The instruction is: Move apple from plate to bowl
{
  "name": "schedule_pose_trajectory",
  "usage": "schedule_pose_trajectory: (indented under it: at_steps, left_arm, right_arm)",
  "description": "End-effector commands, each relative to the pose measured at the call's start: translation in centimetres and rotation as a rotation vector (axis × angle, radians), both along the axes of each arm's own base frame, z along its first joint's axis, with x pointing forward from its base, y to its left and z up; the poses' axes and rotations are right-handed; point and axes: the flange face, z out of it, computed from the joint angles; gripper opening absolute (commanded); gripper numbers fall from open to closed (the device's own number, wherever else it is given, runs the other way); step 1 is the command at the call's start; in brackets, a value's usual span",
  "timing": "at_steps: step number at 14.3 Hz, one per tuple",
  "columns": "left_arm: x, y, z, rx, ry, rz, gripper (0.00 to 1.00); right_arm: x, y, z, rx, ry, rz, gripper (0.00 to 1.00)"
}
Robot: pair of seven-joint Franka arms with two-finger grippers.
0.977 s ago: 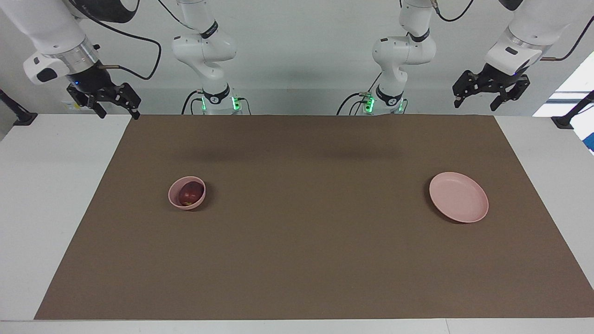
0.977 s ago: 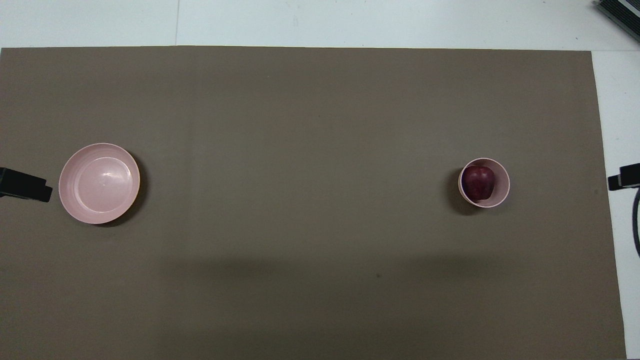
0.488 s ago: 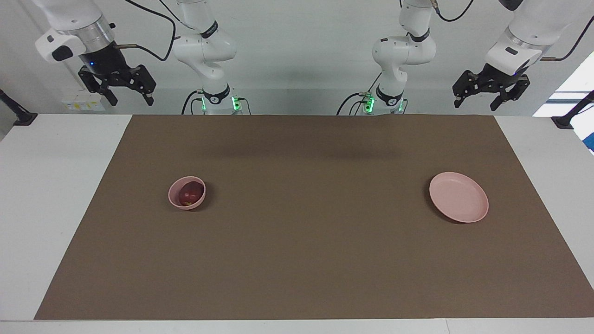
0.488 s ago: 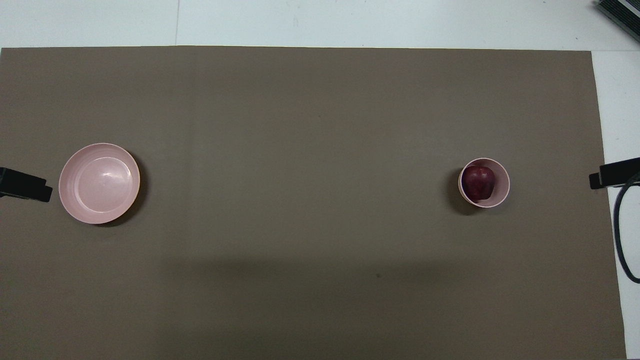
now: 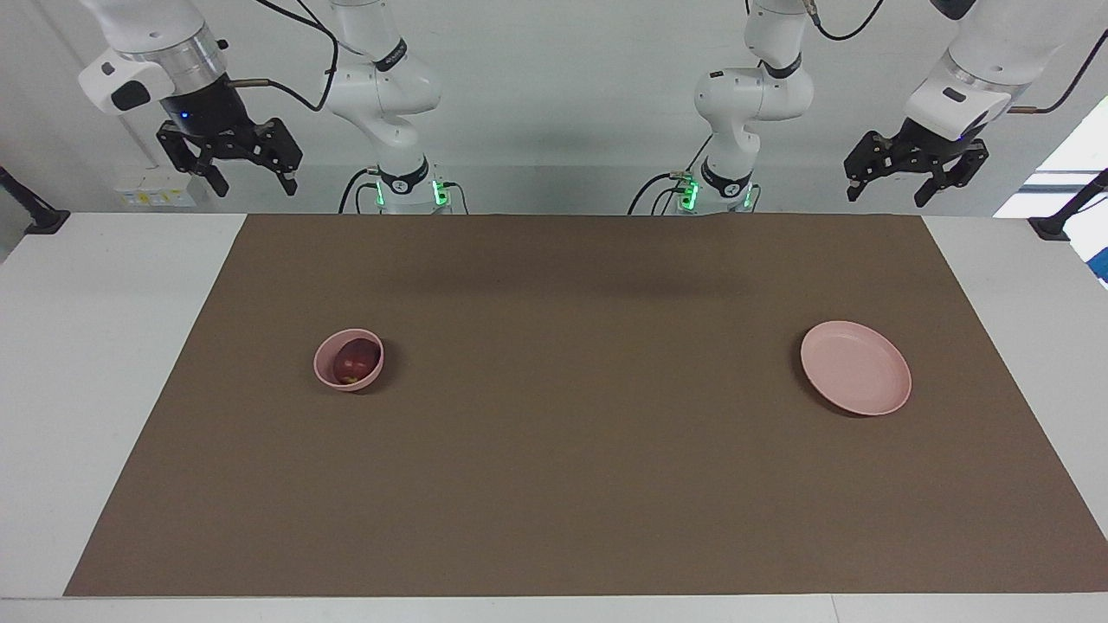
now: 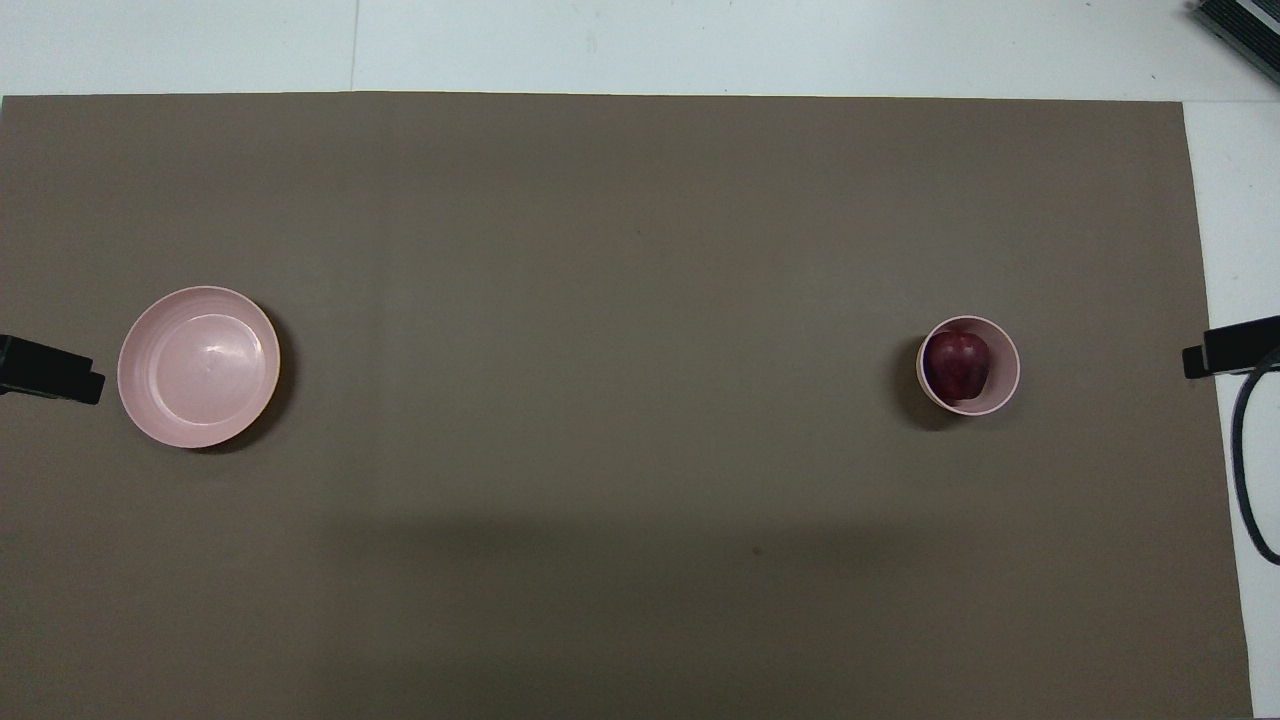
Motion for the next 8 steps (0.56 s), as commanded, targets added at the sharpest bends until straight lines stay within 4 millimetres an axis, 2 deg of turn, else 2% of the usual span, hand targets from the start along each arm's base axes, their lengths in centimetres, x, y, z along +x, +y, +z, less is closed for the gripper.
schedule_pose_trajectory:
  at_steps: [1, 8]
  left_arm:
    - [-0.7, 0.27, 0.07, 0.01, 0.003, 0.009, 1.0]
    - [-0.63, 0.33, 0.05, 0.009, -0.002, 0.018, 1.0]
  right_arm:
    - [-0.29, -0.13, 0.03, -0.016, 0.005, -0.008, 1.0]
    - [-0.26, -0.41, 0.07, -0.022, 0.003, -0.015, 1.0]
